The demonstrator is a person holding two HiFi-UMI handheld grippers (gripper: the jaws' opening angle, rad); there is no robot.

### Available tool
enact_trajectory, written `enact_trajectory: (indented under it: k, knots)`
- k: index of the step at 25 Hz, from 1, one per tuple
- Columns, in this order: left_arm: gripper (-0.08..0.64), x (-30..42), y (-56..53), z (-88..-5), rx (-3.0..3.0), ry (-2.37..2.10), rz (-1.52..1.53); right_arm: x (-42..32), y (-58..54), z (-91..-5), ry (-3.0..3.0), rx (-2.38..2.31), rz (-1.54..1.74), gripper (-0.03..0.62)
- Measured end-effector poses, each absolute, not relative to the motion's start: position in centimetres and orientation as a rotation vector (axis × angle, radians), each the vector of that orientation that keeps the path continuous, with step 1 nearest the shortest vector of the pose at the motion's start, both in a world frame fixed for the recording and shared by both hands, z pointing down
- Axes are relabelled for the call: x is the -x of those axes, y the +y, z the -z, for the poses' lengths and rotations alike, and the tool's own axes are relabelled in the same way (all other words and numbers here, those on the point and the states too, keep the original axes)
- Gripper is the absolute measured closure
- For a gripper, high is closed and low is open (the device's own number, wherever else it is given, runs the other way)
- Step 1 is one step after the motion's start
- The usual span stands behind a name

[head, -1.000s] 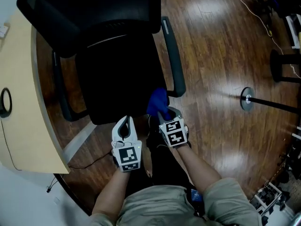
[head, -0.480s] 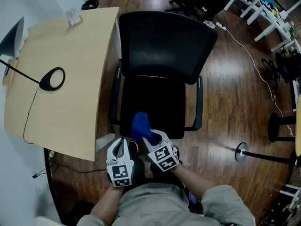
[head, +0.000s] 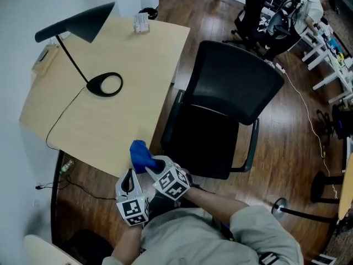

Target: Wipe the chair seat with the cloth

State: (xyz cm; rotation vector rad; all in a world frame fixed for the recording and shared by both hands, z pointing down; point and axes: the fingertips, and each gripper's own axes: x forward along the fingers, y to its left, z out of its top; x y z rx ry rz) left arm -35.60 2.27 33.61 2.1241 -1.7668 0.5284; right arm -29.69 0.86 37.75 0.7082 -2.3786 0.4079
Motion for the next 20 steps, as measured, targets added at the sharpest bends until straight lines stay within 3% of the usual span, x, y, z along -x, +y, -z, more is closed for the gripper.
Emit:
enact_trajectory:
  k: [10,16,20]
  knots:
    - [0.555,44.2,4.5,-34.1,-1.941,-1.901,-0.491,39.3,-3.4,-41.5,-2.321,-0.648,-0.509,0.489]
    - [0.555,45.2,4.3,-34.6,-1.925,-1.9,-0.49,41.2,-3.2,-44.5,-2.264,-0.59,-0.515,0.483]
    - [0.555,44.6,3.1,-34.9,-1.964,-1.863,-0.494,41.8,-3.2,-44.7,-2.288,-0.549,-0.554,0.446]
